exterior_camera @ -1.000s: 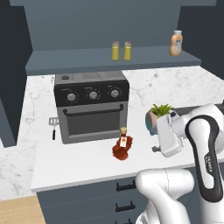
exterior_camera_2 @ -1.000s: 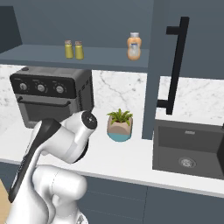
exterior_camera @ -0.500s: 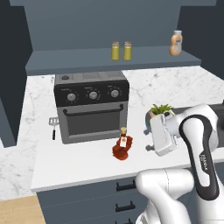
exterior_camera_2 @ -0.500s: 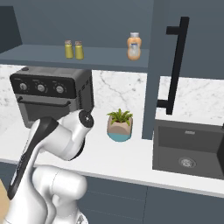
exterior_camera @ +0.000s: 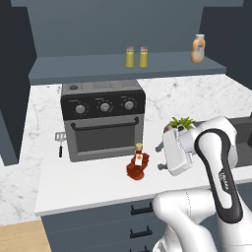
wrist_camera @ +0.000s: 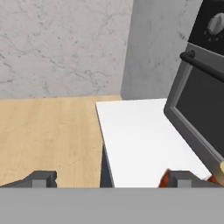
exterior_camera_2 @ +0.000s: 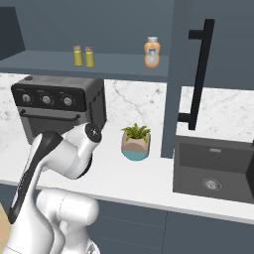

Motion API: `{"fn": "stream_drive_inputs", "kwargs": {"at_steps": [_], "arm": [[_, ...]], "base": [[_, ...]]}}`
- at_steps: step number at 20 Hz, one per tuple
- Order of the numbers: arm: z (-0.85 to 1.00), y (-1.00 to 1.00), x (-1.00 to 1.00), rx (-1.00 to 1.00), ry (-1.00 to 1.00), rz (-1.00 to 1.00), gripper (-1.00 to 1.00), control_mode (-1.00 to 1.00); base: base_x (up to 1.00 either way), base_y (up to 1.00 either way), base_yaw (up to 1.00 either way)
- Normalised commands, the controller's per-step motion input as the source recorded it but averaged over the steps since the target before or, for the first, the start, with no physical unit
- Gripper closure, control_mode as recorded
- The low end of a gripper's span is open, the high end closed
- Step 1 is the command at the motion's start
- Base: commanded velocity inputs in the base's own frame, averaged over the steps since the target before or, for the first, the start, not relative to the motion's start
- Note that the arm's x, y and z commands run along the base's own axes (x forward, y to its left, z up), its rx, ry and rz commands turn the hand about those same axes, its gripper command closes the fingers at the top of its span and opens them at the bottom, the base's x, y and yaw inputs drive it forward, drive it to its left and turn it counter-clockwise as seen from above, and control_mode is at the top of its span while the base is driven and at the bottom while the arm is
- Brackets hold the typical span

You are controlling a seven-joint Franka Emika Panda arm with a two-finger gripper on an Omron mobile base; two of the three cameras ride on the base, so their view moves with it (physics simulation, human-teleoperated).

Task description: Put the shaker and condiment bottle from the counter next to their counterparts in the cabinet.

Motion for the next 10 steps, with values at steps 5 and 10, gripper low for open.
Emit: {"fn": "stream_drive_inputs", "kwargs": {"at_steps": [5, 10], "arm": [[-0.28, -0.02, 0.00, 0.04, 0.00, 0.00, -1.00, -1.00], [-0.13, -0.01, 0.01, 0.04, 0.00, 0.00, -1.00, -1.00]], "base": [[0.00, 0.00, 0.00], [0.00, 0.00, 0.00]]}}
